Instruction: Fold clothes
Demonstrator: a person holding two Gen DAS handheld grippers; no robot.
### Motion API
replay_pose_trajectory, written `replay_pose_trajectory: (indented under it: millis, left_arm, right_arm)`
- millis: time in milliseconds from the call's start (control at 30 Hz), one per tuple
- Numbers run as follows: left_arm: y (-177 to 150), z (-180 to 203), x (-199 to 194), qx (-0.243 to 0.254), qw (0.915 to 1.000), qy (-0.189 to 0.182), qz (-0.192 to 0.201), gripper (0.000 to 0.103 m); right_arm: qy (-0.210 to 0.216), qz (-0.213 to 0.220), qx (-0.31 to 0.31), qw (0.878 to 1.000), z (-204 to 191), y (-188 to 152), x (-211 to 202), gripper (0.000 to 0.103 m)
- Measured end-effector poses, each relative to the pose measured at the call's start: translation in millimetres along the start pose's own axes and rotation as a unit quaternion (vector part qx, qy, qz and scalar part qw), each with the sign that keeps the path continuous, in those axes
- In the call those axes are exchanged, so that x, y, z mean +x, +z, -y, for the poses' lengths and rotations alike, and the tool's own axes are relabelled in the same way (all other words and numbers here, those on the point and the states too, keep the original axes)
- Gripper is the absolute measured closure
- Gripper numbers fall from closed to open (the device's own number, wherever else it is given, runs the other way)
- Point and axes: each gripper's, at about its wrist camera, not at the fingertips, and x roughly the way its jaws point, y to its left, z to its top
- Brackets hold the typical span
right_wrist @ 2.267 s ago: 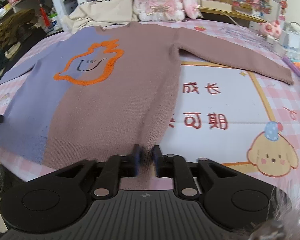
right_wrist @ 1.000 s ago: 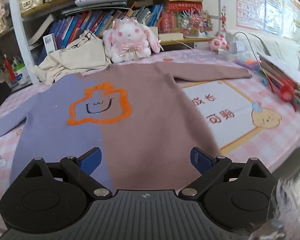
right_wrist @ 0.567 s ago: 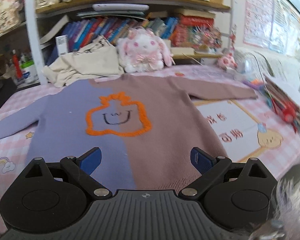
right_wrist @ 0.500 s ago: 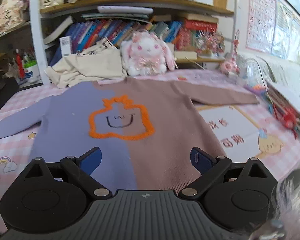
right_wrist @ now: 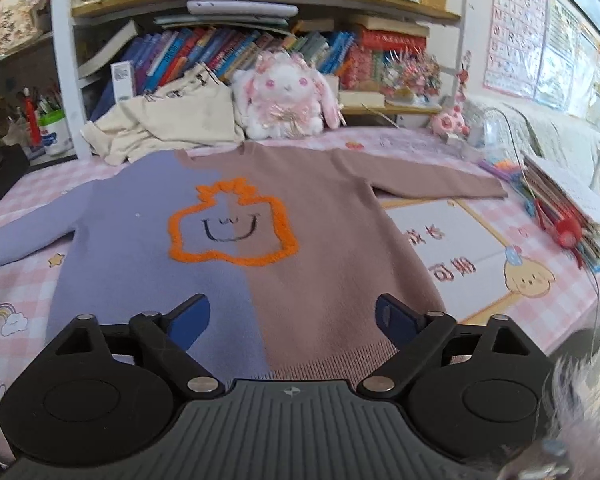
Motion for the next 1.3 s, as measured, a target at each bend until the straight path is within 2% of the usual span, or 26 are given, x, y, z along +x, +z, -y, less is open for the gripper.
replay_pose_trajectory:
  millis: [133,300,633,800,900,1033,1167,1300]
  left_arm:
    - [5,-12,9,-0.019,0.9998,0.006,0.002,0.006]
    - [11,-15,15,-0.035,0.9993,-0.006,0.005,0.007]
    - [11,1,24,-0.086,0.9924,-0.087,-0.014,0.009]
    - [18,-14,16,-0.08,0.9957,-0.043,0.016,0.01]
    - [21,-26,18,-0.071,0.9972,-0.018,0.016,0.01]
    - [22,-28,23,-0.06,0.9979,-0.014,0.018,0.012]
    - [25,-22,29,-0.079,0.9958,-0.044,0.01,0.012]
    - [22,-11,35,-0.112,0.9874,-0.111,-0.015,0.013]
  right_arm:
    - [0.001,-0.006,-0.015,1.0,-5,-1,0,0.023]
    - [0.0,-0.015,-0.021,1.0,-5,-3,4,0.024]
    - [-0.008,-0.029,-0.001,1.0,3,-2,12,0.024]
    - [-0.007,-0.028,-0.005,1.0,4,-1,12,0.024]
    - [-0.011,-0.029,0.003,1.0,7,-1,13,0.024]
    - [-0.018,-0.033,0.01,0.999,9,-1,15,0.024]
    - [-0.02,-0.033,0.011,0.999,10,-2,14,0.024]
    - [-0.026,-0.033,0.012,0.999,10,-1,15,0.024]
